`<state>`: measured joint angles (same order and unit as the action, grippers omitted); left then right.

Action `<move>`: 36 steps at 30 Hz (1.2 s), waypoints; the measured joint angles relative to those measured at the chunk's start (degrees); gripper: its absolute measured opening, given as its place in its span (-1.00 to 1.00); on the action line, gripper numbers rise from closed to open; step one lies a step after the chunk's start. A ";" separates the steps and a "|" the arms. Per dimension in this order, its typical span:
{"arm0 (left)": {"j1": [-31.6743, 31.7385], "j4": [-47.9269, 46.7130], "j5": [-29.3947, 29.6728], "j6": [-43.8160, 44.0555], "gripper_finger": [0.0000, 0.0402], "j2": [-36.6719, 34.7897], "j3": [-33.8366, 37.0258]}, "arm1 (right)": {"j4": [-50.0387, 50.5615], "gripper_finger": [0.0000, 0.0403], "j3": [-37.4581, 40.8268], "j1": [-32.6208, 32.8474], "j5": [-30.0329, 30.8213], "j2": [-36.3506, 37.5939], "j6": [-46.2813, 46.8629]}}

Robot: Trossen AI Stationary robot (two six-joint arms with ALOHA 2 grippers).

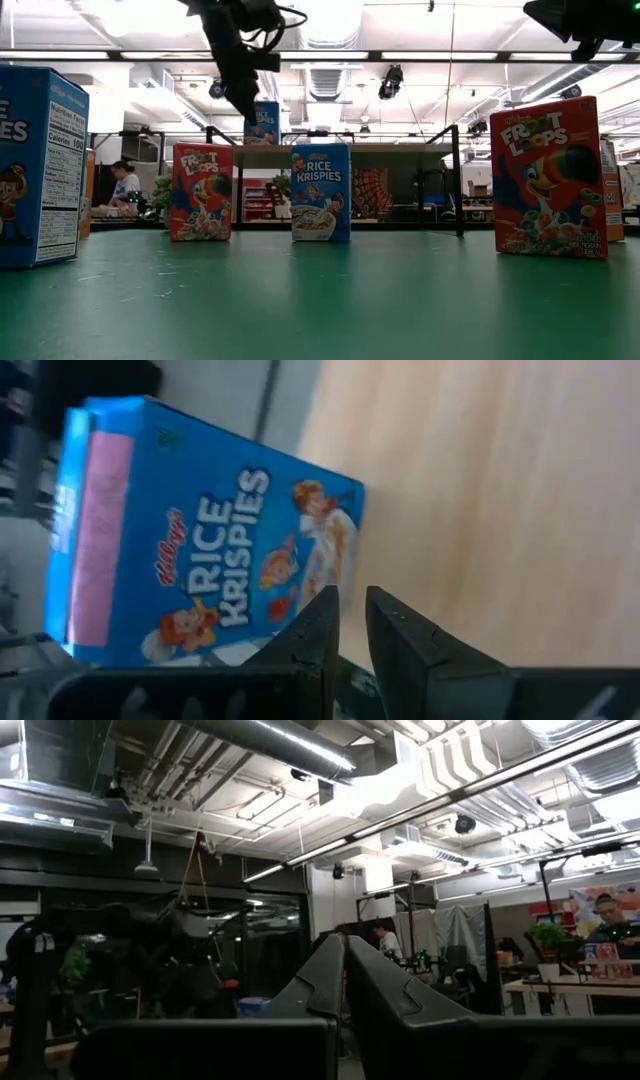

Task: Stack cereal on shelf
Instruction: Put the middle right blue cereal box on the shelf, then put the left red cereal box on the shelf

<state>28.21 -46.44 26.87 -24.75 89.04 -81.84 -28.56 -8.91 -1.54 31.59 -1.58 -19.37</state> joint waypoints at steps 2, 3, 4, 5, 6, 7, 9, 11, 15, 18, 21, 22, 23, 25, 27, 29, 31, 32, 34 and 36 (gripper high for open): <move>0.46 2.24 0.04 -0.83 -0.82 -0.88 2.17 | -0.23 -0.96 0.00 0.00 0.02 0.00 0.00; 0.70 3.18 0.05 -1.11 -0.82 -1.17 2.88 | -0.32 -0.96 0.00 0.01 0.02 0.00 -0.11; 1.04 3.91 0.05 -1.25 -0.82 -1.45 3.40 | -0.38 -0.96 0.00 0.01 0.01 0.00 -0.24; 1.45 4.07 0.05 -1.29 -0.82 -1.59 3.70 | -0.44 -0.96 0.00 0.02 0.02 0.00 -0.54; 1.91 4.04 0.07 -1.27 -0.82 -1.56 3.87 | -0.45 -0.96 0.00 0.00 0.02 0.00 -0.79; 2.32 4.04 0.09 -1.27 -0.82 -1.36 3.87 | -0.46 -0.96 0.00 0.00 0.02 0.00 -0.90; 3.21 4.09 0.09 -1.27 -0.82 -0.98 3.89 | -0.48 -0.96 0.00 0.01 0.02 0.00 -1.15; 3.86 4.28 0.11 -1.29 -0.82 -0.63 3.85 | -0.48 -0.96 0.00 0.00 0.02 0.00 -1.23; 5.01 4.66 0.09 -1.29 -0.82 0.05 3.71 | -0.48 -0.96 0.00 0.00 0.03 0.00 -1.24; 5.33 5.07 0.11 -1.29 -0.82 0.25 3.67 | -0.50 -0.96 0.00 0.01 0.04 0.00 -1.59; 5.29 5.14 0.08 -1.21 -0.82 0.28 3.65 | -0.48 -0.96 0.00 0.01 0.04 0.00 -1.65; 5.27 5.14 0.05 -1.04 -0.82 0.28 3.65 | -0.50 -0.96 0.00 0.02 0.04 0.00 -1.66; 5.27 5.14 0.01 -0.78 -0.82 0.28 3.65 | -0.48 -0.96 0.00 0.01 0.04 0.00 -1.73; 5.17 5.14 -0.67 -0.15 -0.82 0.28 3.65 | -0.50 -0.96 0.00 0.01 0.02 0.00 -1.83; 4.84 5.04 -1.57 0.57 -0.82 0.28 3.65 | -0.49 -0.96 0.00 0.01 0.04 0.00 -1.87; 4.00 4.68 -2.38 1.39 -0.82 0.18 3.65 | -0.50 -0.96 0.00 0.02 0.04 0.00 -1.88; 2.88 3.70 -2.53 2.29 -0.82 -0.40 3.65 | -0.48 -0.96 0.00 0.02 0.04 0.00 -1.87; 2.12 3.23 -2.54 2.93 -0.82 -0.90 3.65 | -0.48 -0.96 0.00 0.02 0.02 0.00 -1.86; 0.35 2.79 -3.73 4.47 -0.82 -2.19 3.62 | -0.46 -0.96 0.00 0.00 0.02 0.00 -1.68; -1.89 2.88 -7.69 6.09 -0.82 -3.56 3.62 | -0.42 -0.96 0.00 0.00 0.01 0.00 -1.19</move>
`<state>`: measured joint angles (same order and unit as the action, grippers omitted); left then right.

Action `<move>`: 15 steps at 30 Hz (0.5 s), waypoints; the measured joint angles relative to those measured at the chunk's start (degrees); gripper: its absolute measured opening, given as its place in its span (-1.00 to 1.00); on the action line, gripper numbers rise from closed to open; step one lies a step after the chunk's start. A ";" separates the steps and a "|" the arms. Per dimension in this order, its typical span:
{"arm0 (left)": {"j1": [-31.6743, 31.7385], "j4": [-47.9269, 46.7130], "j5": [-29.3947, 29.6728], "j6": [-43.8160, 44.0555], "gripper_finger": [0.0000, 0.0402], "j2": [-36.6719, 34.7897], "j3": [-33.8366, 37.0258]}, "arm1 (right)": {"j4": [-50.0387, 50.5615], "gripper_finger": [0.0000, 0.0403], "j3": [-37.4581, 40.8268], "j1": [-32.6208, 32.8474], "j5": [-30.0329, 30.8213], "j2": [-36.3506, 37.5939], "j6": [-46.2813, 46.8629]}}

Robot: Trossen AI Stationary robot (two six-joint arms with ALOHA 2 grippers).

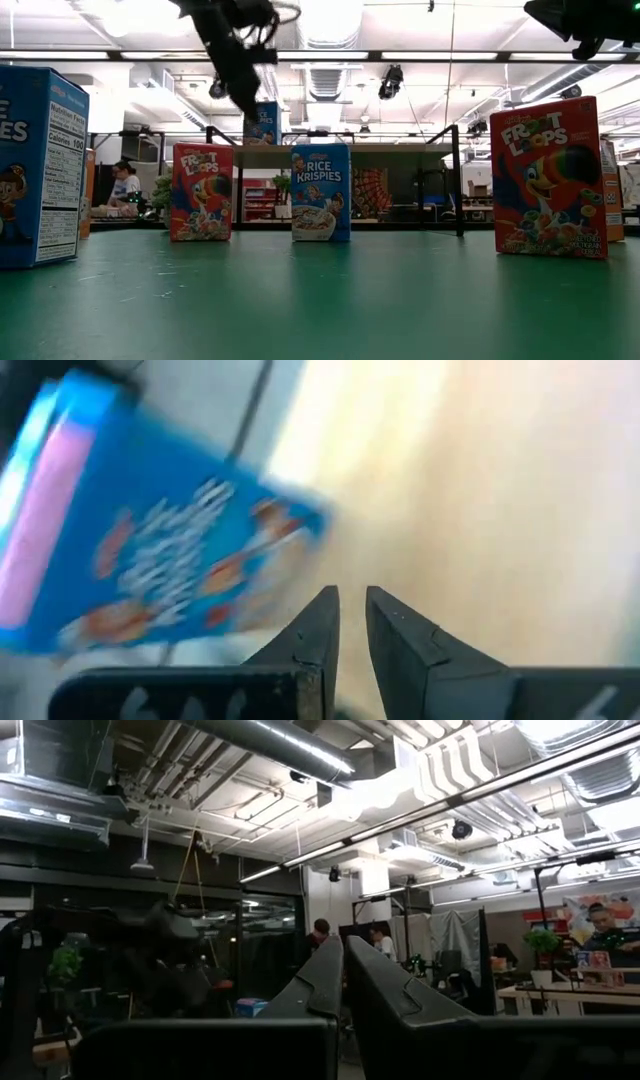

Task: Stack cereal on shelf
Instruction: Put the left red cereal box on the shelf

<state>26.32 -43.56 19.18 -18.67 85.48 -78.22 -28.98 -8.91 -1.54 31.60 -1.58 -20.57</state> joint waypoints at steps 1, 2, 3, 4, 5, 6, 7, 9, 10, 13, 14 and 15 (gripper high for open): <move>-1.17 0.11 -3.00 0.65 -0.82 -0.63 0.00 | 0.13 -0.96 0.00 0.01 -0.05 0.00 0.22; -2.40 0.49 -5.96 1.08 -0.82 -1.33 0.04 | 0.22 -0.96 0.00 0.01 -0.15 -0.05 0.38; -3.70 1.52 -9.26 1.31 -0.82 -2.19 0.28 | 0.37 -0.96 0.00 0.02 -0.45 -0.13 0.45; -5.06 2.52 -11.96 1.40 -0.82 -2.98 0.62 | 0.44 -0.96 0.00 0.02 -0.95 -0.32 0.68; -6.61 3.72 -14.04 1.35 -0.82 -3.87 1.25 | 0.42 -0.96 0.00 0.02 -1.99 -0.67 1.59; -8.12 5.27 -15.11 1.32 -0.82 -4.75 2.17 | 0.49 -0.96 0.00 0.02 -3.32 -1.09 2.32; -9.67 6.87 -15.52 1.29 -0.82 -5.63 3.34 | 0.46 -0.96 0.00 0.02 -4.94 -1.63 3.39; -12.56 9.97 -15.67 1.28 -0.82 -7.80 6.28 | 0.27 -0.96 0.00 0.02 -8.63 -3.08 5.85; -13.88 11.78 -15.67 1.40 -0.82 -8.97 7.82 | 0.10 -0.96 0.00 0.02 -10.30 -3.99 7.11; -17.31 17.89 -15.62 2.51 -0.82 -12.85 12.87 | -0.48 -0.96 0.00 0.04 -12.73 -7.34 11.37; -18.25 19.90 -15.62 2.89 -0.82 -14.04 14.48 | -0.62 -0.96 0.00 0.04 -12.75 -8.58 12.72; -19.12 21.82 -15.62 3.25 -0.82 -15.24 16.12 | -1.01 -0.96 0.02 0.04 -12.69 -9.86 13.96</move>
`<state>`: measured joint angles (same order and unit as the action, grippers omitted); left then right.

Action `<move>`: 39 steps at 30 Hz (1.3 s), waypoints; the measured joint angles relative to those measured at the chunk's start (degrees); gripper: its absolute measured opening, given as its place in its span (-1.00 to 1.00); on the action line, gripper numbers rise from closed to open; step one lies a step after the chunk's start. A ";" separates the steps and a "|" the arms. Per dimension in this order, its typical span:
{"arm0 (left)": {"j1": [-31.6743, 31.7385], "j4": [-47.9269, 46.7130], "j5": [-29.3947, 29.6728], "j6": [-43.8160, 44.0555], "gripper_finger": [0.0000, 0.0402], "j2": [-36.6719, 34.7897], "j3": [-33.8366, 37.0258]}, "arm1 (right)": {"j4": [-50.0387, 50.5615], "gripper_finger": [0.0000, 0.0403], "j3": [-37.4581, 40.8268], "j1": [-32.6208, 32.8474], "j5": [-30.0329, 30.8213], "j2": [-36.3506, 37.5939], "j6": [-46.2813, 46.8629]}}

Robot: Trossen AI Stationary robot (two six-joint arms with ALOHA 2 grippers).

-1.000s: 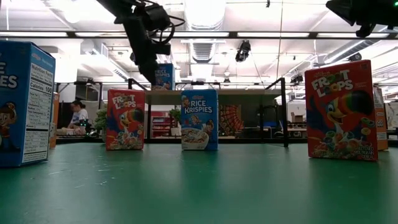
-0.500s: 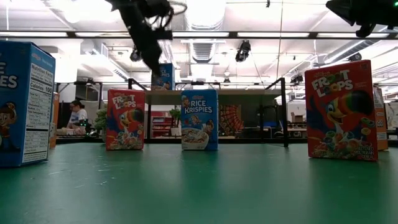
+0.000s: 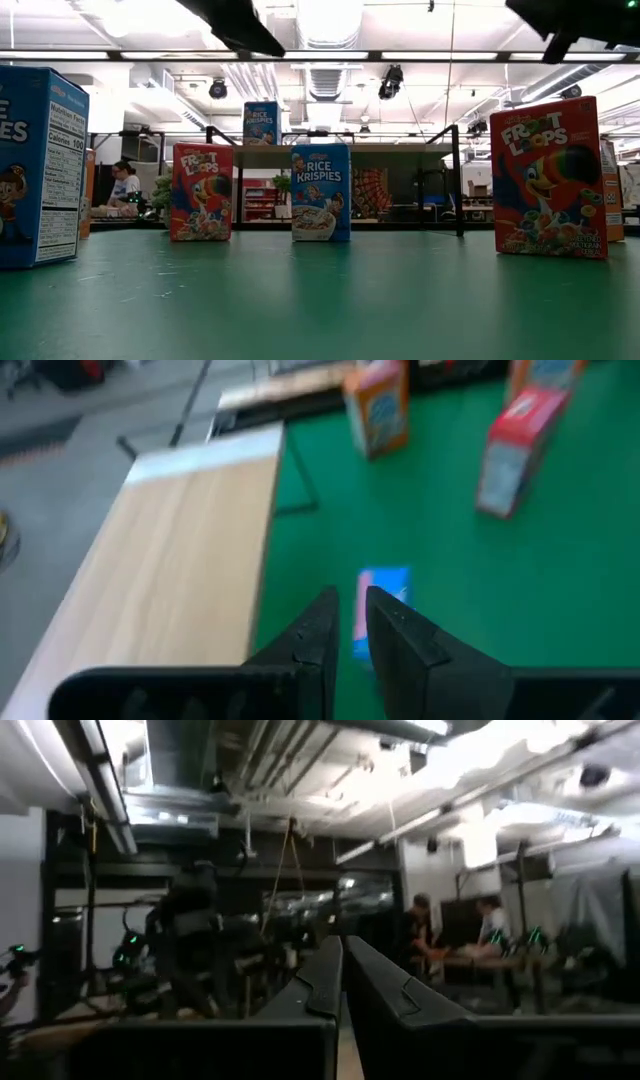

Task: Stack cereal on shelf
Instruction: Put the left red cereal box on the shelf

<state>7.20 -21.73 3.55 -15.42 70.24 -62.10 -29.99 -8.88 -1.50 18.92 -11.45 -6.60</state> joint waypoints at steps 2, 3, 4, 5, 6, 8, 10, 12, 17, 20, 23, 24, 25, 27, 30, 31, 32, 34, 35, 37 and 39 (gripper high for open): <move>-1.34 3.65 -0.02 0.09 -0.82 -2.34 3.08 | -1.78 -0.96 0.00 0.00 0.04 -2.69 2.11; -1.77 5.67 -0.02 0.08 -0.82 -3.59 4.57 | -2.17 -0.96 -0.16 0.00 0.04 -3.95 3.10; -2.02 7.53 0.00 0.03 -0.82 -4.81 5.96 | -1.78 -0.96 -0.78 0.00 0.07 -5.22 4.20; -2.14 8.95 0.02 0.00 -0.82 -5.99 7.28 | -1.56 -0.96 -1.71 0.00 0.08 -6.62 5.42; -2.16 10.32 0.12 0.00 -0.82 -7.10 8.53 | -1.30 -0.96 -2.65 0.01 0.05 -7.96 6.26; -2.16 12.44 0.34 -0.03 -0.82 -9.07 10.90 | 1.04 -0.96 -5.38 0.11 0.06 -10.63 8.32; -2.14 13.77 0.65 -0.10 -0.82 -10.88 12.82 | 5.63 -0.96 -8.91 0.11 -0.04 -13.03 10.39; -2.14 14.36 2.22 -0.30 -0.82 -12.52 14.29 | 12.11 -0.96 -13.05 0.11 -0.04 -15.30 12.78; -2.12 14.29 4.74 -0.33 -0.82 -15.39 16.66 | 29.12 -0.96 -23.59 0.11 -0.14 -21.65 21.20; -2.12 14.58 5.76 -0.35 -0.82 -16.69 17.66 | 37.96 -0.96 -29.08 0.11 -2.25 -25.65 27.10; -2.12 14.13 6.47 -0.35 -0.82 -17.19 18.11 | 45.63 -0.96 -34.05 0.13 -7.78 -29.85 32.88; -2.12 13.98 6.49 -0.35 -0.82 -17.19 18.11 | 47.30 -0.96 -35.42 0.16 -9.75 -31.32 34.72; -2.12 13.99 6.49 -0.35 -0.82 -17.19 18.11 | 48.64 -0.96 -36.76 0.33 -11.79 -32.87 36.51; -2.12 14.03 6.51 -0.35 -0.82 -16.98 18.11 | 50.82 -0.96 -38.98 1.18 -14.74 -36.34 39.10; -2.12 13.90 6.51 -0.28 -0.82 -16.31 18.11 | 55.17 -0.96 -42.84 3.26 -18.04 -41.72 41.54; -2.12 13.75 6.51 -0.13 -0.82 -16.15 18.11 | 56.69 -0.96 -44.66 4.04 -18.97 -43.48 42.23; -2.13 13.74 6.51 -0.01 -0.82 -15.90 18.11 | 59.30 -0.96 -46.54 4.85 -19.69 -45.33 43.22; -2.12 13.76 6.51 0.51 -0.82 -15.46 18.11 | 67.67 -0.96 -50.17 6.42 -20.71 -49.20 45.60; -2.14 13.74 6.49 0.86 -0.82 -15.21 18.11 | 71.74 -0.96 -52.28 7.18 -20.72 -51.33 47.03; -2.12 13.76 6.49 1.33 -0.82 -14.74 18.11 | 80.57 -0.96 -56.85 8.33 -20.62 -54.82 50.26; -2.12 13.74 6.49 1.37 -0.82 -14.34 18.11 | 88.87 -0.96 -61.61 9.01 -20.42 -57.75 53.93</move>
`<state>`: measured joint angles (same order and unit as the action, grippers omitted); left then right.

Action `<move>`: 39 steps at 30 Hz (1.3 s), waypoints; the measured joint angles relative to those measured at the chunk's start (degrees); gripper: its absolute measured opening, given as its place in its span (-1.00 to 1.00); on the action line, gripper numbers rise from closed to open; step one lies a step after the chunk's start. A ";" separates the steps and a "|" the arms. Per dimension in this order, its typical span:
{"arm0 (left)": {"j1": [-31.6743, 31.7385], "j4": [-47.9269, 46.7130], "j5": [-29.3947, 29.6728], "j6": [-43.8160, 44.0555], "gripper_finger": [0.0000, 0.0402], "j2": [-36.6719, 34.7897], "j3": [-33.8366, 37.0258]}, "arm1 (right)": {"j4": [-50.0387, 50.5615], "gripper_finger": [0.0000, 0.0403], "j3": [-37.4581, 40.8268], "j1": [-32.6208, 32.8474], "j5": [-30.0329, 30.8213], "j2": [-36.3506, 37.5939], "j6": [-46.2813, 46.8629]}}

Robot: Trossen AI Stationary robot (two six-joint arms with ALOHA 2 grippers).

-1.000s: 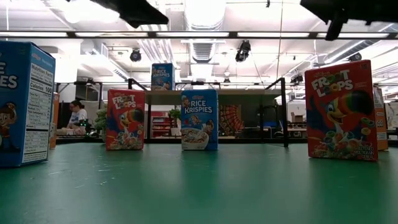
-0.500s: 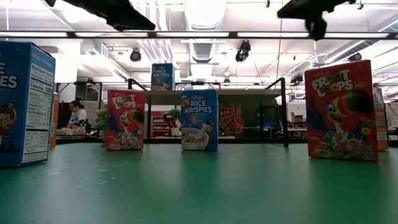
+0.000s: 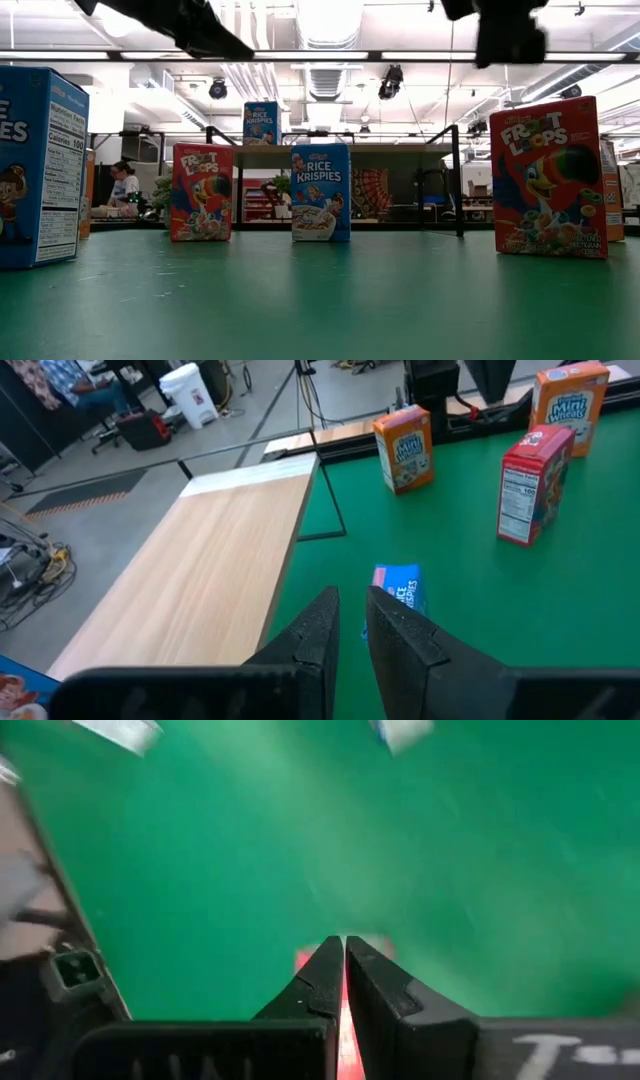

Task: Stack cereal on shelf
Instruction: Put the left red cereal box on the shelf

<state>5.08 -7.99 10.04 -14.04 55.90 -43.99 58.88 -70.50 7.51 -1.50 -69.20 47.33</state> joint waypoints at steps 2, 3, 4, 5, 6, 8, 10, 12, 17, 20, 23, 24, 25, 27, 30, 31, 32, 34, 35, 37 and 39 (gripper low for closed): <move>-0.02 0.02 0.00 -0.03 -0.82 0.42 0.00 | 6.98 -0.96 -3.82 0.16 0.00 -2.98 3.40; 0.00 0.02 0.00 -0.20 -0.82 0.60 0.00 | 10.02 -0.96 -5.42 0.17 0.02 -4.50 4.73; 0.00 0.00 -0.01 -0.42 -0.82 0.73 0.00 | 11.69 -0.96 -6.82 0.28 0.03 -5.82 5.96; 0.00 0.10 -0.02 -0.60 -0.82 0.92 0.00 | 12.28 -0.96 -8.15 0.26 0.09 -7.01 6.71; -0.01 0.41 -0.02 -0.83 -0.82 1.06 0.00 | 12.49 -0.96 -9.29 0.26 0.09 -7.91 7.08; 0.00 0.28 -0.02 -0.85 -0.82 1.20 0.00 | 12.81 -0.95 -11.07 0.38 0.00 -9.32 7.11; 0.00 0.35 -0.02 -0.85 -0.82 1.34 0.00 | 12.83 -0.91 -12.79 0.50 -0.02 -10.99 6.88; -0.02 0.31 -0.02 -0.85 -0.82 1.42 0.00 | 13.42 -0.83 -14.00 0.50 -0.04 -12.37 6.83; 0.00 0.24 -0.02 -1.10 -0.82 1.81 0.00 | 16.93 -0.48 -14.80 0.54 -0.06 -13.90 8.52; -0.01 0.20 -0.03 -1.65 -0.82 1.88 0.00 | 18.88 -0.23 -14.31 1.44 -0.31 -14.41 9.68; -0.02 0.22 -0.04 -1.73 -0.82 1.85 0.00 | 18.29 0.01 -13.26 3.18 -0.45 -14.30 9.71; 0.00 0.22 -0.04 -1.74 -0.82 1.83 0.00 | 18.44 0.08 -12.91 3.92 -0.45 -14.35 9.71; 0.00 0.26 -0.04 -1.75 -0.82 1.83 0.00 | 18.52 0.14 -12.68 4.72 -0.45 -14.45 9.72; 0.00 0.24 -0.02 -1.75 -0.82 1.83 0.00 | 17.88 0.25 -12.63 6.59 -0.37 -15.02 10.09; 0.00 0.28 -0.04 -1.75 -0.82 2.07 0.00 | 17.91 0.36 -12.59 9.25 0.42 -16.60 11.41; 0.00 0.27 -0.04 -1.75 -0.82 2.15 0.00 | 17.91 0.39 -12.59 9.96 0.49 -17.32 11.61; -0.01 0.14 -0.04 -1.75 -0.82 2.18 0.00 | 17.89 0.41 -12.57 10.65 0.74 -18.13 11.62; -0.01 0.21 -0.04 -1.75 -0.82 2.18 0.00 | 17.85 0.43 -12.57 11.71 1.19 -19.69 11.33; 0.00 0.32 -0.04 -1.75 -0.82 2.18 0.00 | 17.79 0.44 -12.57 12.11 1.31 -20.38 11.03; 0.00 0.27 -0.04 -1.75 -0.82 2.18 0.00 | 17.70 0.45 -12.57 12.48 1.40 -21.66 10.55; 0.00 0.28 -0.04 -1.75 -0.82 2.18 0.00 | 17.90 0.44 -12.57 12.47 1.49 -22.69 10.18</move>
<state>5.08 -7.70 10.00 -15.79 58.08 -43.99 76.78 -83.07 19.98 -0.01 -91.89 57.51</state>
